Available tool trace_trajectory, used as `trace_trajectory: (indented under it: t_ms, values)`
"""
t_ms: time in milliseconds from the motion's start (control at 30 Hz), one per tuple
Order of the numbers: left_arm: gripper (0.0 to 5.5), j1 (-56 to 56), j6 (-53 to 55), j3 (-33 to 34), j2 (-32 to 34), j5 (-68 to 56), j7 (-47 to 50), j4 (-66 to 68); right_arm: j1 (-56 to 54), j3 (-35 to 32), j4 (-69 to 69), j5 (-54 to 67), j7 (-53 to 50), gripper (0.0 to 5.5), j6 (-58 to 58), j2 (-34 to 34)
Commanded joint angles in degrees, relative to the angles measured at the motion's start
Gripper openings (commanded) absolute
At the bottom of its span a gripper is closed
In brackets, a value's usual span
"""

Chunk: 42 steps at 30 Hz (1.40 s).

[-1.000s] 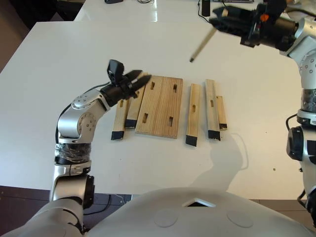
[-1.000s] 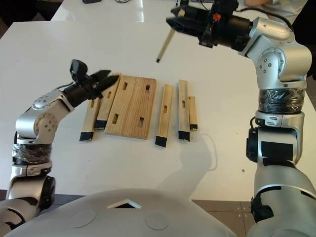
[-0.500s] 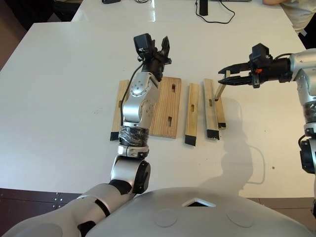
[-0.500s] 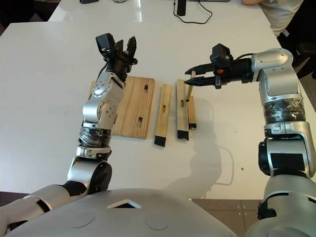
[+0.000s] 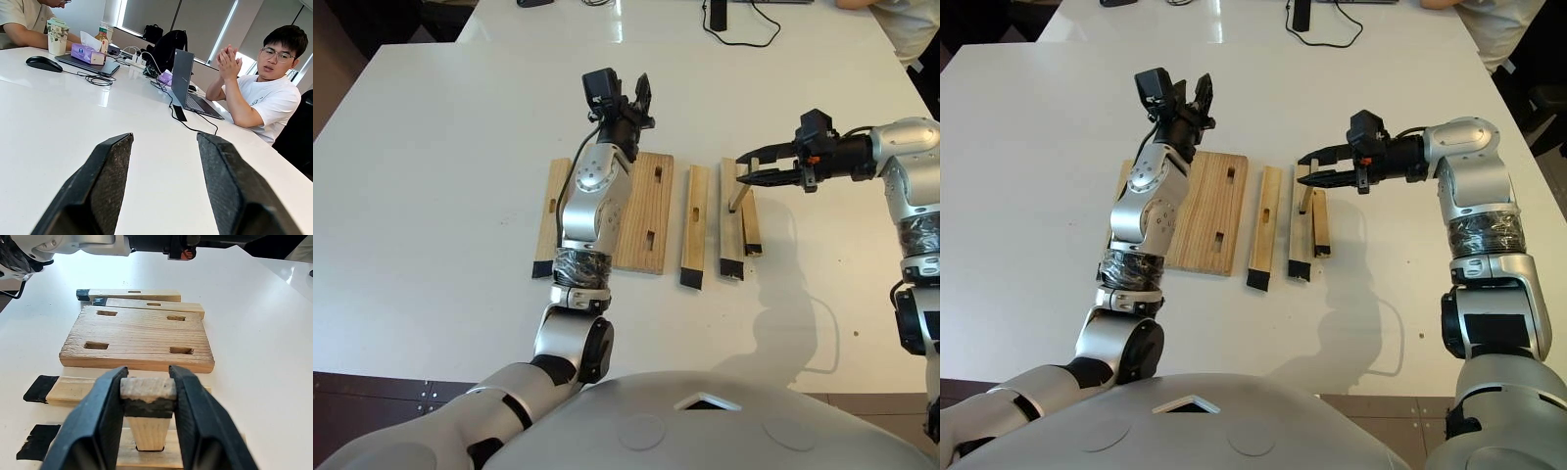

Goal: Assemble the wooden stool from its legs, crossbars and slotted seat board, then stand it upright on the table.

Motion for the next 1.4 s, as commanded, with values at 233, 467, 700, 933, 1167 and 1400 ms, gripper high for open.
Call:
trace_trajectory:
  t_ms: [233,467,700,933,1167,1400]
  values:
    - [2.42,-1.46,1.01,0.16,0.20,0.24,-1.13,0.67,4.48,2.79,10.88,-5.50,-2.90,1.33,-4.30,3.28]
    - [2.42,-0.68,2.26,-0.74,-0.14,0.26,-2.12,-0.28,6.12,4.32,14.01,-7.66,-5.07,1.33,-4.01,2.71]
    - [2.42,0.99,3.25,-0.36,-0.54,0.00,-1.49,-2.73,4.07,2.39,13.24,-6.21,-7.56,1.33,-8.18,3.69]
    - [2.42,4.56,5.15,0.97,-1.47,-0.02,2.52,-8.21,2.04,-4.28,0.04,-3.23,-13.57,2.41,-6.59,0.96]
    - [2.42,6.63,6.92,-0.59,-1.55,0.10,3.78,-11.62,7.81,-14.26,-22.52,9.32,-18.38,2.41,9.66,-3.29]
    - [2.42,4.62,5.74,-1.65,-2.69,-0.46,3.28,-8.02,6.38,-10.25,-26.56,3.95,-39.00,2.41,11.96,7.84]
